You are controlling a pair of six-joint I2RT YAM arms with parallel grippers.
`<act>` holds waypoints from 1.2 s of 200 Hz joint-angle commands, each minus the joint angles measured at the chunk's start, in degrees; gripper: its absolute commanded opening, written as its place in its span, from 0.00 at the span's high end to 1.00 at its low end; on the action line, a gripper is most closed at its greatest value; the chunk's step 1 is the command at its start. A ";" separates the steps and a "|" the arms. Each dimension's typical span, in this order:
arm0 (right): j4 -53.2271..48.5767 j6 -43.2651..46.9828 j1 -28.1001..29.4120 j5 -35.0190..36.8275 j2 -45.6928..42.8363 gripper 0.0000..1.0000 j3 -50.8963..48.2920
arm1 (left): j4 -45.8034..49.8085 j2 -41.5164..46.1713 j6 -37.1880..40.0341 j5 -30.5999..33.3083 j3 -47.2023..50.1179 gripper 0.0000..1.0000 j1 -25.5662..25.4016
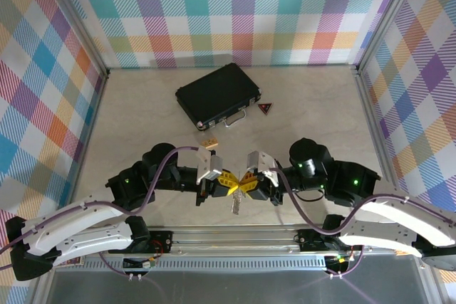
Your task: Put the keys on the keyring
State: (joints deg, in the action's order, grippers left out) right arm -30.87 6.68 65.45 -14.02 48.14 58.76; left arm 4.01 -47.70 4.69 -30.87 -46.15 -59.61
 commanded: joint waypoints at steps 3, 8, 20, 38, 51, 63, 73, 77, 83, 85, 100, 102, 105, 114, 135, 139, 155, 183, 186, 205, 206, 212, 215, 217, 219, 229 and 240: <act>8.15 -0.61 0.38 -2.77 -1.80 0.87 -1.85 | -12.95 0.51 -4.64 -2.38 1.41 1.00 -0.26; 8.31 -0.61 0.40 -2.69 -2.10 0.88 -2.10 | -13.56 0.51 -4.94 -2.66 1.59 1.00 -0.25; 8.57 -0.62 0.42 -2.51 -2.67 0.91 -2.59 | -14.65 0.36 -5.68 -2.99 2.02 1.00 -0.31; 9.20 -0.61 0.39 -2.50 -3.38 0.98 -3.38 | -15.09 0.01 -6.26 -3.31 2.40 1.00 -0.24; 8.99 -0.61 0.38 -2.59 -3.58 1.00 -3.54 | -14.23 -0.09 -6.10 -2.99 2.50 1.00 -0.26; 8.31 -0.49 0.36 -2.46 -3.79 1.00 -3.41 | -11.39 -0.04 -5.02 -2.05 1.87 1.00 -0.24; 7.21 -0.14 0.38 -2.14 -3.76 1.00 -2.96 | -7.20 0.02 -3.29 -0.81 0.62 1.00 -0.24; 6.60 0.13 0.38 -1.95 -3.69 1.00 -2.73 | -5.28 0.05 -2.37 -0.07 0.01 1.00 -0.27; 5.37 0.51 0.38 -1.68 -3.39 1.00 -2.10 | -1.89 0.07 -0.62 1.09 -0.96 0.97 -0.24; 5.12 0.70 0.36 -1.57 -3.29 1.00 -1.84 | -0.73 0.07 -0.11 1.68 -1.38 0.95 -0.24; 1.96 1.64 0.38 -1.01 -2.25 1.00 -0.14 | 7.25 -0.10 3.72 5.29 -3.85 0.89 -0.26; 1.65 1.73 0.38 -1.07 -2.15 1.00 0.06 | 8.08 -0.15 4.18 5.84 -4.16 0.89 -0.24; 1.25 1.91 0.38 -1.19 -1.96 1.00 0.31 | 9.26 -0.26 4.76 6.39 -4.67 0.89 -0.24; 0.74 2.24 0.38 -2.16 -1.62 1.00 0.73 | 13.56 -0.71 6.32 7.59 -5.99 0.89 -0.24; 0.09 2.31 0.38 -4.36 -0.47 1.00 1.72 | 20.07 -2.74 9.17 7.94 -9.34 0.89 -0.24; -0.26 2.44 0.42 -4.55 -0.03 1.00 1.98 | 20.79 -3.17 9.43 7.87 -9.71 0.90 -0.24; -1.54 2.80 0.45 -4.87 1.66 1.00 2.87 | 22.31 -4.15 10.24 7.85 -10.84 0.91 -0.24; -3.87 3.71 0.89 -4.55 3.97 1.00 4.68 | 19.88 -4.36 9.48 7.25 -9.94 1.00 -0.24; -4.06 3.78 0.98 -4.48 4.10 1.00 4.84 | 19.26 -4.26 9.28 7.18 -9.66 1.00 -0.24; -3.85 3.72 1.23 -4.44 4.02 1.00 4.98 | 14.96 -3.33 7.41 5.98 -7.92 1.00 -0.24; -3.80 3.66 1.20 -4.44 4.00 1.00 4.97 | 14.61 -3.26 7.25 5.90 -7.82 1.00 -0.24; -3.44 3.40 1.26 -4.31 3.70 1.00 4.78 | 12.98 -2.80 6.42 5.43 -7.16 1.00 -0.20; -3.16 3.28 1.24 -4.20 3.62 1.00 4.64 | 12.48 -2.54 6.01 5.19 -6.86 1.00 -0.23; -3.01 3.22 1.25 -4.09 3.51 1.00 4.55 | 11.21 -2.43 5.70 4.99 -6.68 1.00 -0.24; -2.85 3.07 1.26 -4.02 3.40 1.00 4.48 | 10.08 -2.27 5.40 4.85 -6.50 1.00 -0.24; -1.49 2.41 1.26 -3.41 2.76 1.00 3.75 | 6.45 -1.41 4.04 4.62 -5.69 1.00 -0.24; 0.80 1.60 1.22 -3.21 1.96 1.00 2.35 | 1.66 -0.18 2.20 4.64 -3.97 1.00 -0.28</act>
State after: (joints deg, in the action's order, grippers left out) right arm -35.94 9.02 65.60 -14.24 52.14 61.41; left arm 18.98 -49.89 11.20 -27.40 -52.64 -59.90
